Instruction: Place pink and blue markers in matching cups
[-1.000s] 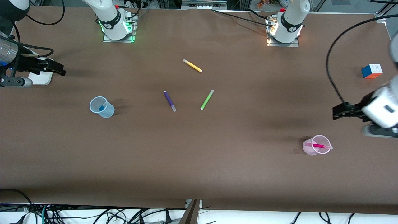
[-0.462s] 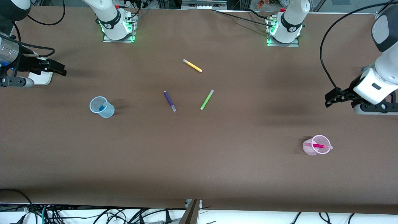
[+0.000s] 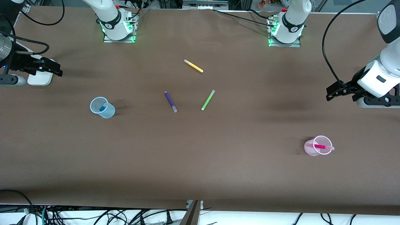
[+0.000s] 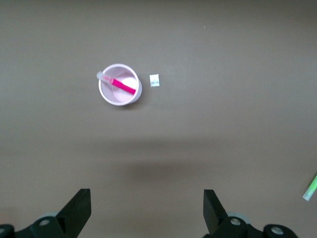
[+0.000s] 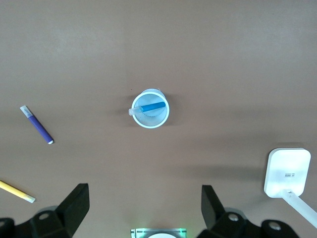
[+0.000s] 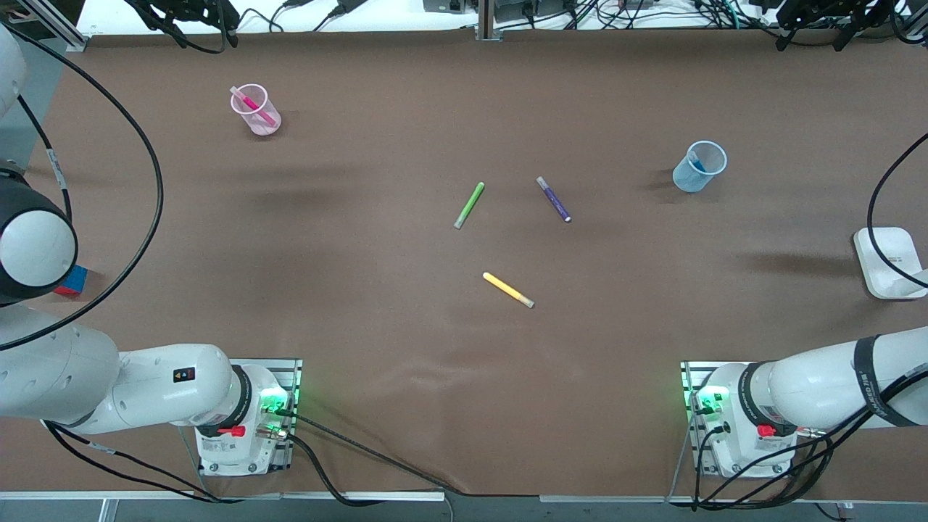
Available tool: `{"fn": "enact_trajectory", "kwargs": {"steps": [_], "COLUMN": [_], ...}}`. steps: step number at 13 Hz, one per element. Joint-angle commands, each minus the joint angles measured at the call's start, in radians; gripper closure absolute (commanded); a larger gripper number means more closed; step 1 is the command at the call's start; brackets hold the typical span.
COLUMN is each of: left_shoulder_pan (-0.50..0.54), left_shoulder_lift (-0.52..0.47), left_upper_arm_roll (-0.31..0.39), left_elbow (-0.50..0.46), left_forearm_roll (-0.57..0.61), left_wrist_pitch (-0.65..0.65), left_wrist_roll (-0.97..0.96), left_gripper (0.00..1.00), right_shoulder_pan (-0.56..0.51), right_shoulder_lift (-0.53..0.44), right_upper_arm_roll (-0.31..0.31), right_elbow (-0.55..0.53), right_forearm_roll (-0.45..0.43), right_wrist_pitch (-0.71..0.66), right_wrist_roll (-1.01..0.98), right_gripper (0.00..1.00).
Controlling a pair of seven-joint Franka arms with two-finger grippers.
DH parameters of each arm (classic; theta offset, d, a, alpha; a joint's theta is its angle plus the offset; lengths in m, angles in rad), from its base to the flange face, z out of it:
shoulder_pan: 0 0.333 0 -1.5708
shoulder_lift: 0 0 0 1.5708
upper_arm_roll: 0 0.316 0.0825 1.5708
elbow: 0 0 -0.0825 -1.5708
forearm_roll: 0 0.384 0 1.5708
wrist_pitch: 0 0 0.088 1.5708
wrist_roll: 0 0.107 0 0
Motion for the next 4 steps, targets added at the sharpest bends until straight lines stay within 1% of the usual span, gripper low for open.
{"fn": "enact_trajectory", "kwargs": {"steps": [1, 4], "left_shoulder_pan": [-0.009, -0.008], "left_shoulder_lift": [-0.006, -0.003], "left_upper_arm_roll": [-0.017, -0.02], "left_elbow": [0.034, 0.039], "left_forearm_roll": [-0.023, -0.02], "left_wrist_pitch": [-0.049, -0.064], "left_wrist_roll": [-0.083, -0.078], "left_gripper": [0.0, 0.0], "right_shoulder_pan": [-0.008, -0.006], "right_shoulder_lift": [0.014, 0.014], "right_upper_arm_roll": [0.001, 0.001], "right_elbow": [0.028, 0.03], "right_forearm_roll": [0.007, -0.001], "right_wrist_pitch": [-0.023, -0.024], "right_wrist_roll": [0.005, 0.009], "right_gripper": [0.0, 0.0]}}
